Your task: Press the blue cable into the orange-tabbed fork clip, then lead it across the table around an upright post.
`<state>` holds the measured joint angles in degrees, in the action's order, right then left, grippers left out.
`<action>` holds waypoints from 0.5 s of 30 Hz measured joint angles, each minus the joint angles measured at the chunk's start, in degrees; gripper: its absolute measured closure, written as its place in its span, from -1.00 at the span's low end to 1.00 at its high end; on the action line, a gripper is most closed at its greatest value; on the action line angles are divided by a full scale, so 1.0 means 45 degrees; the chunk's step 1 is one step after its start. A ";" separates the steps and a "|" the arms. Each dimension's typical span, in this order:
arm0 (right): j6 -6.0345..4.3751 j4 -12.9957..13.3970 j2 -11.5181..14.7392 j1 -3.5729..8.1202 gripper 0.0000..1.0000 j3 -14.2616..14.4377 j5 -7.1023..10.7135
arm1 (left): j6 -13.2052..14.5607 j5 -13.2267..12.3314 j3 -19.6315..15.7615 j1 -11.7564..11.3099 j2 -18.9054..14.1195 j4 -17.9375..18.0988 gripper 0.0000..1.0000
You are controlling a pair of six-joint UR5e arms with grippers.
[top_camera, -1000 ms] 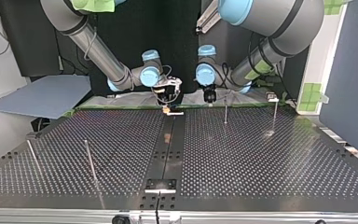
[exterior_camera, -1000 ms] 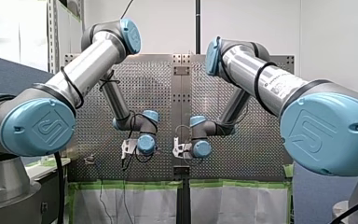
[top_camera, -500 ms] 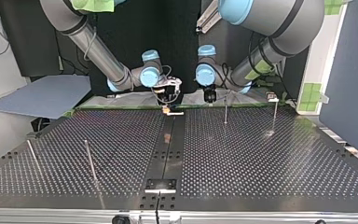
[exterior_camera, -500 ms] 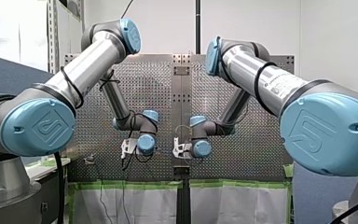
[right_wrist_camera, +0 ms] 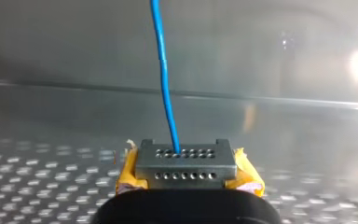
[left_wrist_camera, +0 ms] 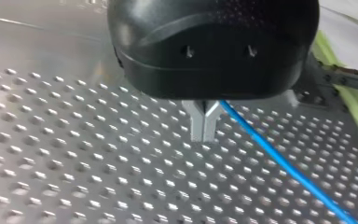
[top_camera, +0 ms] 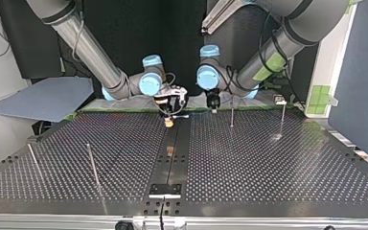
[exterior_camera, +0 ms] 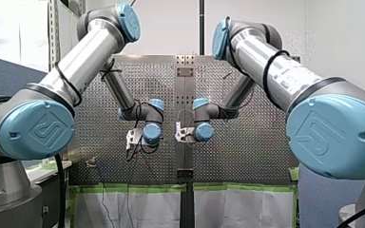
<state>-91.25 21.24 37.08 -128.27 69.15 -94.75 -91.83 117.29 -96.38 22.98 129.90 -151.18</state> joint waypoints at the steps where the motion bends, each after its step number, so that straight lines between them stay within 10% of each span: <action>1: -0.0003 -0.0045 0.0167 -0.0011 1.00 0.0000 -0.0002 | -0.0020 0.0005 0.0000 0.0037 -0.0156 -0.0045 1.00; 15: -0.0012 -0.0496 0.1598 -0.0125 1.00 -0.0004 -0.0003 | 0.0136 -0.0031 0.0013 0.0455 -0.1837 -0.0282 1.00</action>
<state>-91.30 19.01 44.28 -128.84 69.14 -94.76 -91.22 117.14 -96.32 25.03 121.63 -152.45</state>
